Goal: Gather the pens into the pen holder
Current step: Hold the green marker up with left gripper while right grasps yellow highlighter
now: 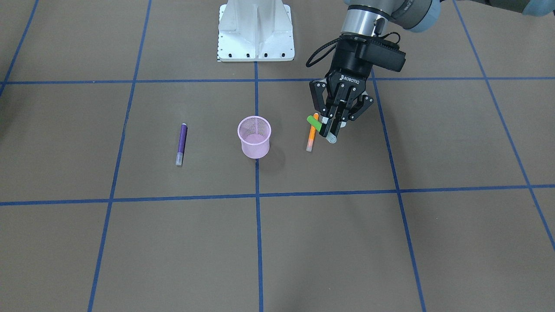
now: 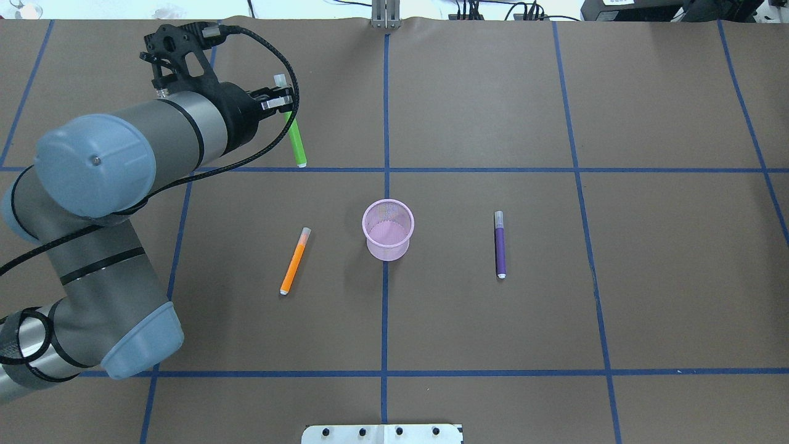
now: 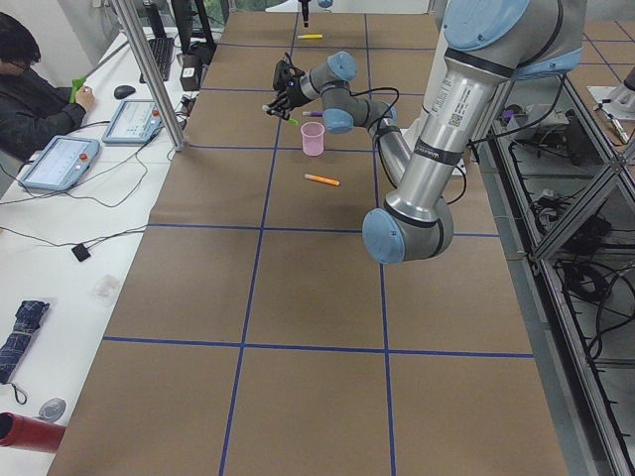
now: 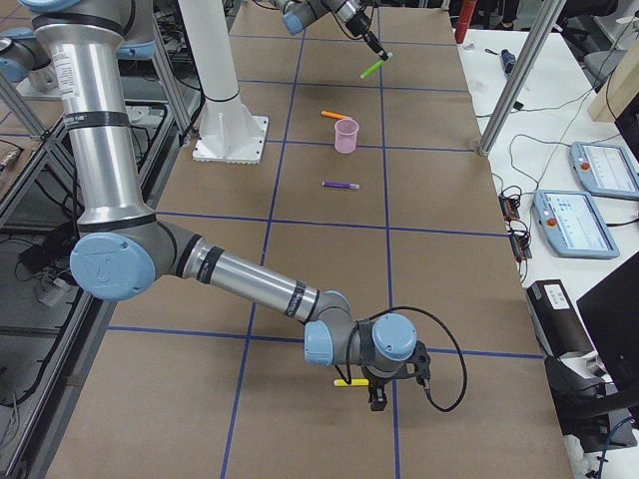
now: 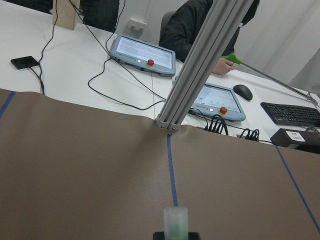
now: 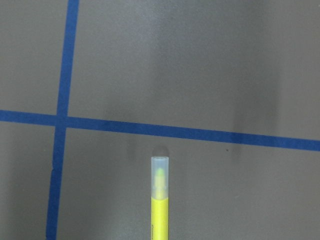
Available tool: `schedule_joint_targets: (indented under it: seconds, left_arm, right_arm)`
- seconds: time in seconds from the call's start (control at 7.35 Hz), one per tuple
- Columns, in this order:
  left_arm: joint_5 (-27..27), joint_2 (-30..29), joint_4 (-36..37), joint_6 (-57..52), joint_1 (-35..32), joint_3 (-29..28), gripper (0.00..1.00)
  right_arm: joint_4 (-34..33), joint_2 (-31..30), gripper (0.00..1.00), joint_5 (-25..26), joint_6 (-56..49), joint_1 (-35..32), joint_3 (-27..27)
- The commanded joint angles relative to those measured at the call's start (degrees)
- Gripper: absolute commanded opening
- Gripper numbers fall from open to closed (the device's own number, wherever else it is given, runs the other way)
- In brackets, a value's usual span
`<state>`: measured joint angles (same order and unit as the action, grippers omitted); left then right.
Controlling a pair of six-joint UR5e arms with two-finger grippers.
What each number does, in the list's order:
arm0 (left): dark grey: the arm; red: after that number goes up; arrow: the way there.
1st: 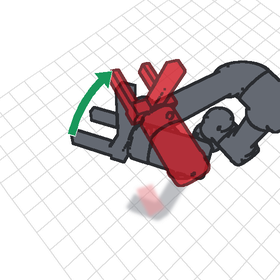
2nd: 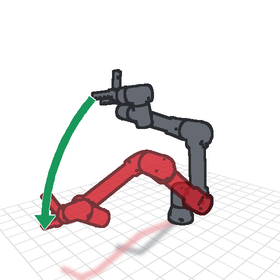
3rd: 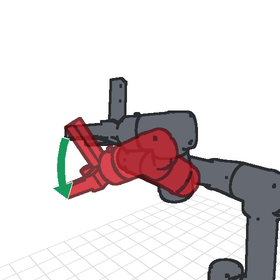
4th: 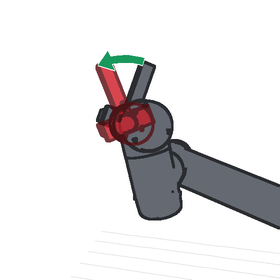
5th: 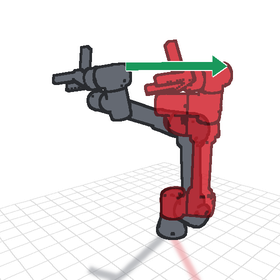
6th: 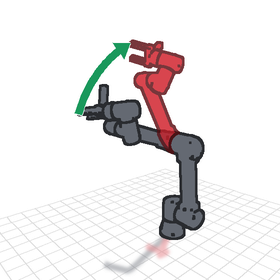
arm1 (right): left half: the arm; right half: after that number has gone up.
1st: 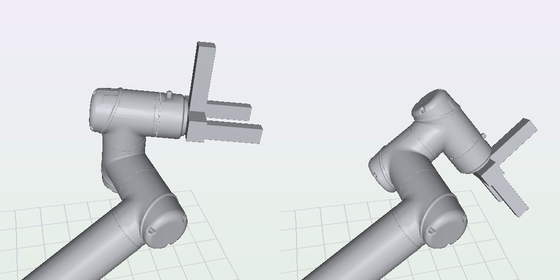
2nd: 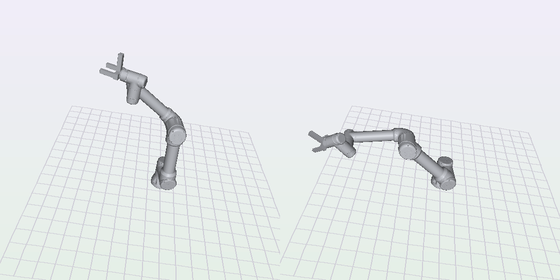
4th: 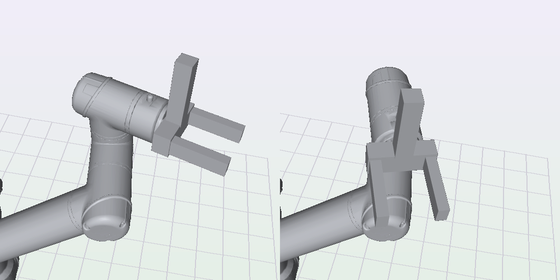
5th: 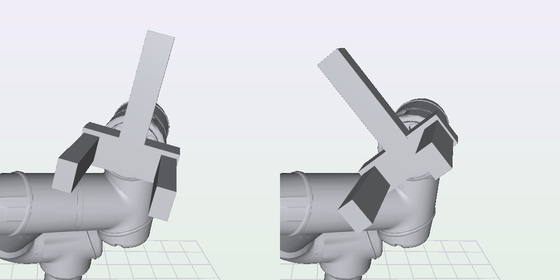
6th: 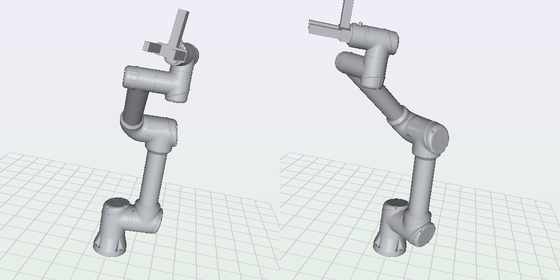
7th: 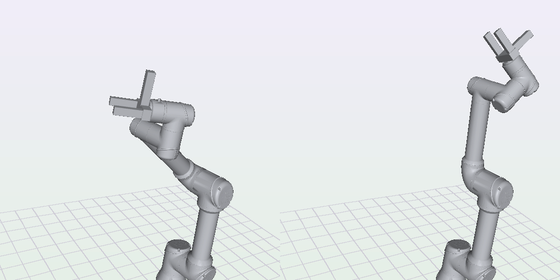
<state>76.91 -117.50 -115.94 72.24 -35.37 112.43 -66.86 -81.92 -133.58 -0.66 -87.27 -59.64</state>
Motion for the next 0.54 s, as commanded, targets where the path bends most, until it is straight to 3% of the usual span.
schedule_joint_targets:
  seconds: [0.0, 0.41]
  left_arm:
    - [0.09, -0.1, 0.01, 0.01, 0.12, -0.37, 0.0]
    - [0.09, -0.19, -0.08, 0.01, 0.12, -1.07, 0.0]
  right_arm:
    - [0.76, 0.1, 0.98, -0.63, 0.57, 1.04, 1.98]
    - [1.03, 1.06, 0.98, -0.28, 0.57, 4.82, 2.86]
